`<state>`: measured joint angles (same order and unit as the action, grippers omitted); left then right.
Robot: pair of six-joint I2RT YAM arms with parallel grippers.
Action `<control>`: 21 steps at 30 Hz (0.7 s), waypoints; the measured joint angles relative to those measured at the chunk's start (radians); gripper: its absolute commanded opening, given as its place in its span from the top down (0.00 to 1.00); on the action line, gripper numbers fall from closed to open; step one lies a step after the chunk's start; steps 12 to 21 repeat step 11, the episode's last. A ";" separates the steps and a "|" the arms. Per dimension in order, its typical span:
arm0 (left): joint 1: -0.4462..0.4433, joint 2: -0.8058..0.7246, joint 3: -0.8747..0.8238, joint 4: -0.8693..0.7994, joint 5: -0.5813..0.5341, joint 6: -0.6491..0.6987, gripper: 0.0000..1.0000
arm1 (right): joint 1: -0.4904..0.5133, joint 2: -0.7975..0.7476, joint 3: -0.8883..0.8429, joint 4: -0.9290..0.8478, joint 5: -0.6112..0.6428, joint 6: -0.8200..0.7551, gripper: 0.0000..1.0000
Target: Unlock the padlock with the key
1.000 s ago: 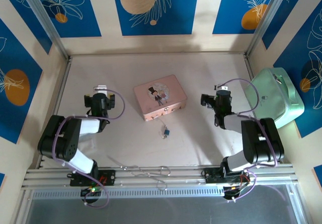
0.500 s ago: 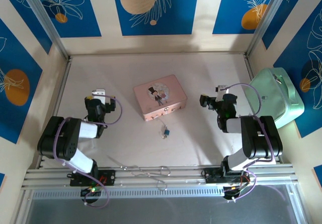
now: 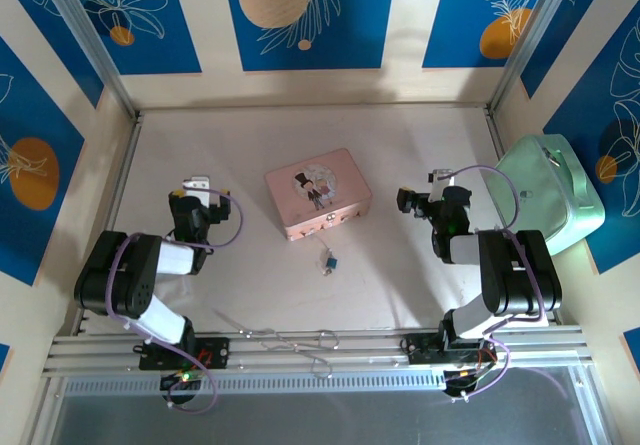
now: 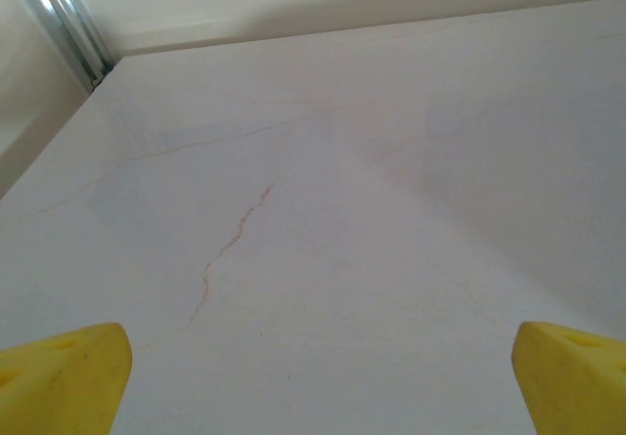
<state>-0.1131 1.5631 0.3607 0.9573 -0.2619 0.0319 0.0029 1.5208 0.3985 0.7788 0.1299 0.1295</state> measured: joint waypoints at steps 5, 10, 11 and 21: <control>0.000 0.000 0.000 0.000 0.000 0.000 0.01 | 0.000 0.000 0.000 0.000 0.000 0.000 0.01; 0.000 0.000 0.000 0.000 0.000 0.000 0.01 | -0.001 0.000 0.005 0.000 -0.007 0.000 0.01; 0.000 0.000 0.000 0.000 0.000 0.000 0.01 | -0.001 0.000 0.005 0.000 -0.007 0.000 0.01; 0.000 0.000 0.000 0.000 0.000 0.000 0.01 | -0.001 0.000 0.005 0.000 -0.007 0.000 0.01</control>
